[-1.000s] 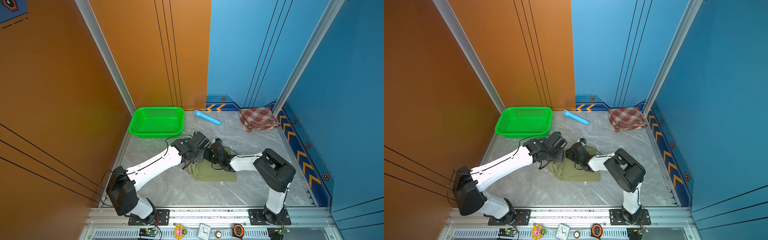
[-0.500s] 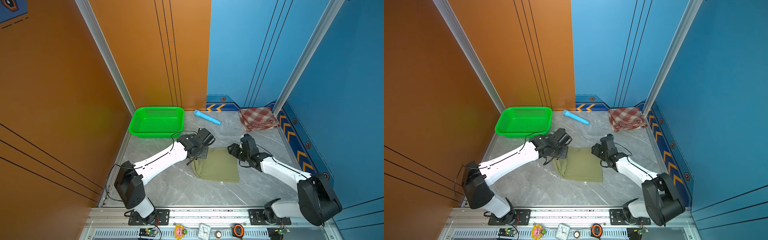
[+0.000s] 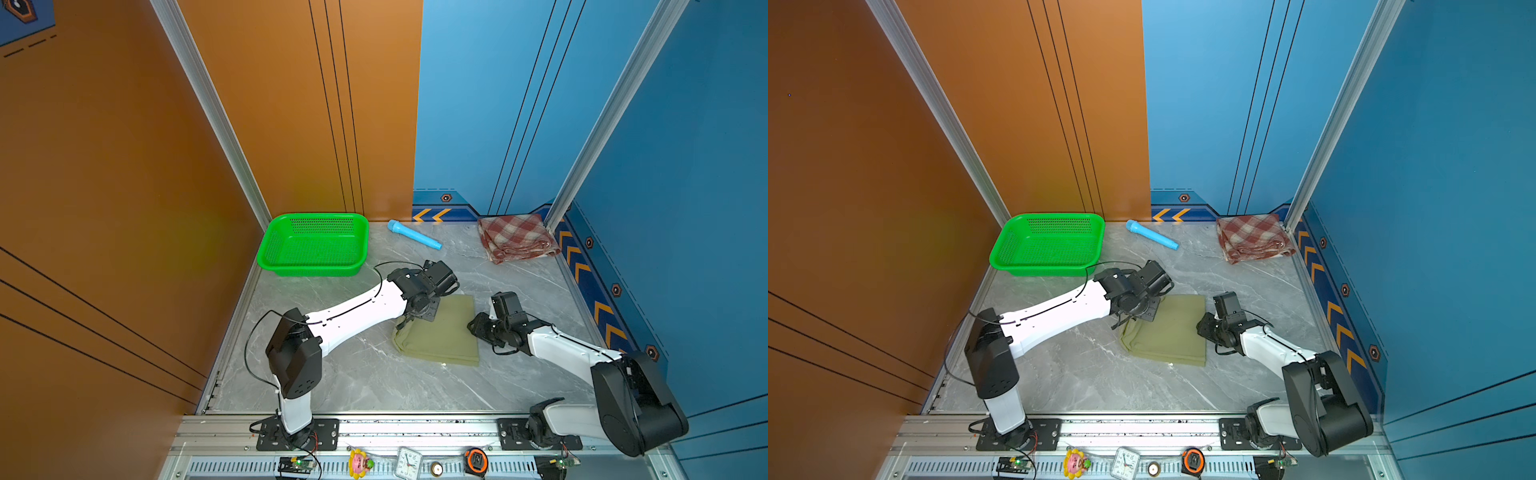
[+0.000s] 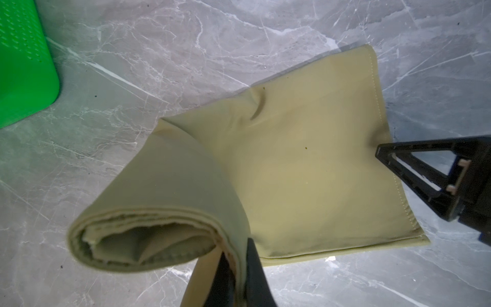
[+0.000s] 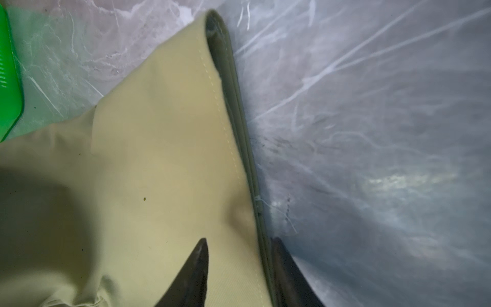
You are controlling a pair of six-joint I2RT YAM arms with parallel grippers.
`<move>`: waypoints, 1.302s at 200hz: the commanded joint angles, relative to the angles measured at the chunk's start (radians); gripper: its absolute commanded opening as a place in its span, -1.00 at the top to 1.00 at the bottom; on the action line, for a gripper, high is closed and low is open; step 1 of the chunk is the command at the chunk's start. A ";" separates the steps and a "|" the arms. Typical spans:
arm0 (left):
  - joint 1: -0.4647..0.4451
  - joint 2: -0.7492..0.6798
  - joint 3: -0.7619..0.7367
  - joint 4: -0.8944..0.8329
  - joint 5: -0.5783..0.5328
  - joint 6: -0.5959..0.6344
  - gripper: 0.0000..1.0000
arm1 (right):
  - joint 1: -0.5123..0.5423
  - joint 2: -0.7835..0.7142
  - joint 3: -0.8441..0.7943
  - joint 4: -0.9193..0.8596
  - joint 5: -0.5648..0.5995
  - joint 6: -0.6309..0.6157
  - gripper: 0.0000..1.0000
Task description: Fold and stack the skirts
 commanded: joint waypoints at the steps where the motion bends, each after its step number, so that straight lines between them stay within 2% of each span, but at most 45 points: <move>1: -0.037 0.063 0.066 -0.038 -0.011 0.019 1.00 | -0.006 0.023 -0.043 0.099 -0.047 0.017 0.29; 43: -0.081 0.195 0.193 -0.073 0.015 0.026 1.00 | 0.009 0.071 -0.098 0.276 -0.087 0.092 0.43; 81: -0.107 0.303 0.293 -0.096 0.040 0.026 1.00 | 0.073 0.086 -0.118 0.385 -0.046 0.180 0.45; 94: -0.110 0.333 0.315 -0.099 0.055 0.020 1.00 | 0.074 0.076 -0.126 0.395 -0.035 0.198 0.42; 113: -0.118 0.373 0.349 -0.098 0.083 0.016 1.00 | 0.041 0.026 -0.144 0.327 -0.011 0.180 0.24; 124: -0.123 0.396 0.377 -0.099 0.100 0.008 0.75 | -0.007 -0.014 -0.167 0.293 -0.023 0.160 0.14; 143: -0.141 0.438 0.459 -0.098 0.136 0.000 -0.04 | -0.086 -0.082 -0.189 0.220 -0.065 0.115 -0.01; 156: -0.147 0.462 0.528 -0.097 0.178 -0.006 -0.33 | -0.133 -0.131 -0.203 0.175 -0.080 0.088 -0.08; 165: -0.146 0.471 0.575 -0.097 0.213 -0.010 -0.45 | -0.160 -0.162 -0.208 0.144 -0.089 0.069 -0.12; 186: -0.147 0.456 0.642 -0.097 0.246 -0.003 -0.57 | -0.198 -0.216 -0.207 0.086 -0.115 0.034 -0.16; 206: -0.135 0.390 0.612 -0.096 0.244 0.002 -0.59 | -0.190 -0.255 -0.181 0.027 -0.107 0.005 -0.16; 232: -0.101 0.267 0.448 -0.085 0.186 0.020 -0.58 | -0.153 -0.295 -0.138 -0.027 -0.064 -0.024 -0.14; 260: -0.063 0.139 0.182 0.030 0.195 0.040 -0.55 | -0.123 -0.271 -0.091 -0.054 -0.059 -0.038 -0.13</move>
